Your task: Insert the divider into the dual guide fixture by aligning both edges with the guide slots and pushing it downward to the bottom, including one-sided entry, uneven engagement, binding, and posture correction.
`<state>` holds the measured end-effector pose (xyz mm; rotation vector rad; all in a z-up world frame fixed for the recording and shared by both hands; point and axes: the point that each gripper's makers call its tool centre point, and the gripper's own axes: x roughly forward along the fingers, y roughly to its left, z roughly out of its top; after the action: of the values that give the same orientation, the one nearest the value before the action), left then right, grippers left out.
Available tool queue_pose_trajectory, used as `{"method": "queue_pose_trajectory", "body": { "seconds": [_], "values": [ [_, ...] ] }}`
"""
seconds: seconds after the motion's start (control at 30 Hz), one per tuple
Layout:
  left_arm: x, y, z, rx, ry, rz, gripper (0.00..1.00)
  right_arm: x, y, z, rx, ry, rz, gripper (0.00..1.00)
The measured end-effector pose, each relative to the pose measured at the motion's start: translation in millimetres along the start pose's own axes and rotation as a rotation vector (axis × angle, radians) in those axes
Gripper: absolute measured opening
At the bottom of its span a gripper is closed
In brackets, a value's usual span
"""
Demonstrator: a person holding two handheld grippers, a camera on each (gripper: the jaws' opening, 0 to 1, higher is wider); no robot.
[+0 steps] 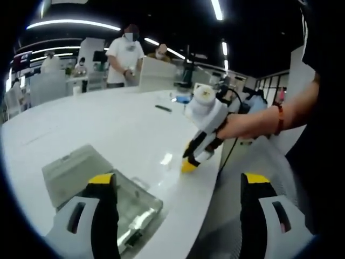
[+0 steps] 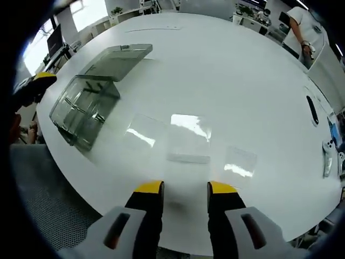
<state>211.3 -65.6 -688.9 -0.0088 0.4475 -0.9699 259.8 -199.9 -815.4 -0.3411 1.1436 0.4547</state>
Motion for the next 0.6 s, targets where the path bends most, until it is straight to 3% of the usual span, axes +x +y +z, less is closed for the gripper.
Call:
{"method": "queue_pose_trajectory", "body": {
  "seconds": [0.6],
  "values": [
    [0.8, 8.9, 10.0, -0.063, -0.037, 0.028, 0.9, -21.3, 12.2, 25.1, -0.03, -0.121, 0.057, 0.28]
  ]
}}
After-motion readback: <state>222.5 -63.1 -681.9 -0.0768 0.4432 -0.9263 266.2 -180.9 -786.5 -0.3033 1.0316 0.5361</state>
